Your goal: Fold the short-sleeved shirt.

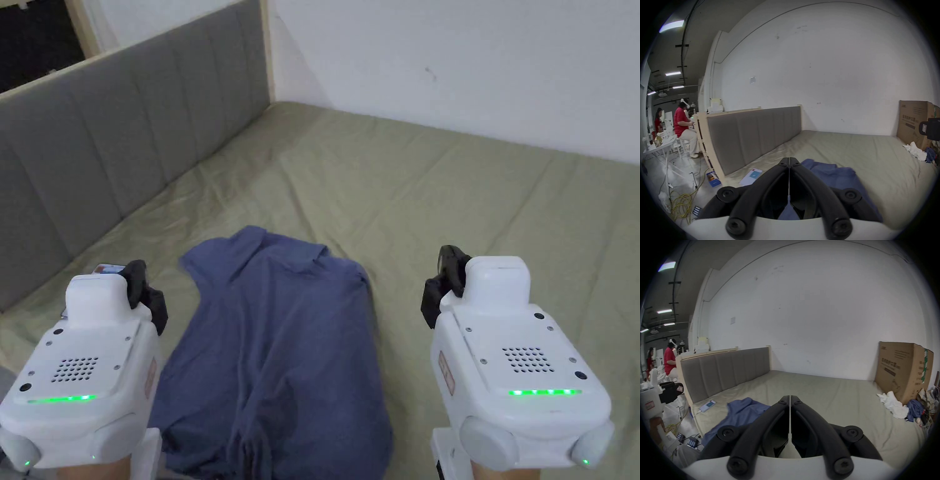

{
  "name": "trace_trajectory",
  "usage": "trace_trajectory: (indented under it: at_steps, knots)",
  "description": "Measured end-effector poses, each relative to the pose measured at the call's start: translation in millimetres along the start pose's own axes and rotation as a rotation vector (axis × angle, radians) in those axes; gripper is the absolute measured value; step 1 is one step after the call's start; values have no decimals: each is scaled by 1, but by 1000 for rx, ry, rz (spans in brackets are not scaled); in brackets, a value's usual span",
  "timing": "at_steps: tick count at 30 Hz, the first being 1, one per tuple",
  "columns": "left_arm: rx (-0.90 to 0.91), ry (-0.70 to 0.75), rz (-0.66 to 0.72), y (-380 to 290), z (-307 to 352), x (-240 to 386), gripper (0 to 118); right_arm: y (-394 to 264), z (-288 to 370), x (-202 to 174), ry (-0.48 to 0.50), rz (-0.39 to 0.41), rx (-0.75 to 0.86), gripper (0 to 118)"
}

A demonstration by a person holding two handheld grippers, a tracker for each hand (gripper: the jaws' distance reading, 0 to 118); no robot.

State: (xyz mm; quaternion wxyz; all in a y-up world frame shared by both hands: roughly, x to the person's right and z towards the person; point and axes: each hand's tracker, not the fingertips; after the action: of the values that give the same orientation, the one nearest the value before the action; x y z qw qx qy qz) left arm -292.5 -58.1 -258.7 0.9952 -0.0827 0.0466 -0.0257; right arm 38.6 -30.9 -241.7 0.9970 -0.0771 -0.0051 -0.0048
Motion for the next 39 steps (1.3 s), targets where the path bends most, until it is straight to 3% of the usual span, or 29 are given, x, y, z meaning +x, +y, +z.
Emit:
trace_trajectory:
  at_steps: [11,21,22,23,24,25,30,35,39]
  knots:
    - [-127,-19,14,-5,-13,-28,3,5,-5,-31,70,6,-17,4]
    - [-535,-176,75,-31,-105,20,5,-3,-13,-1,16,21,-57,4]
    - [-591,-186,73,-36,-117,28,13,-4,-13,4,5,24,-62,4]
    - [-609,-208,79,-41,-124,33,35,-5,-14,8,-5,28,-69,4]
    - [-643,-216,94,-46,-133,40,82,-9,-16,14,-16,29,-74,4]
    - [-711,-215,93,-52,-144,48,97,-10,-17,19,-26,27,-79,4]
    - [-845,-250,81,-77,-172,79,107,-18,-18,44,-76,19,-108,4]
    - [-929,-273,25,-108,-186,109,107,-27,-15,66,-133,12,-132,4]
    - [-1018,-250,-22,-131,-192,127,91,-35,-11,83,-171,-6,-150,4]
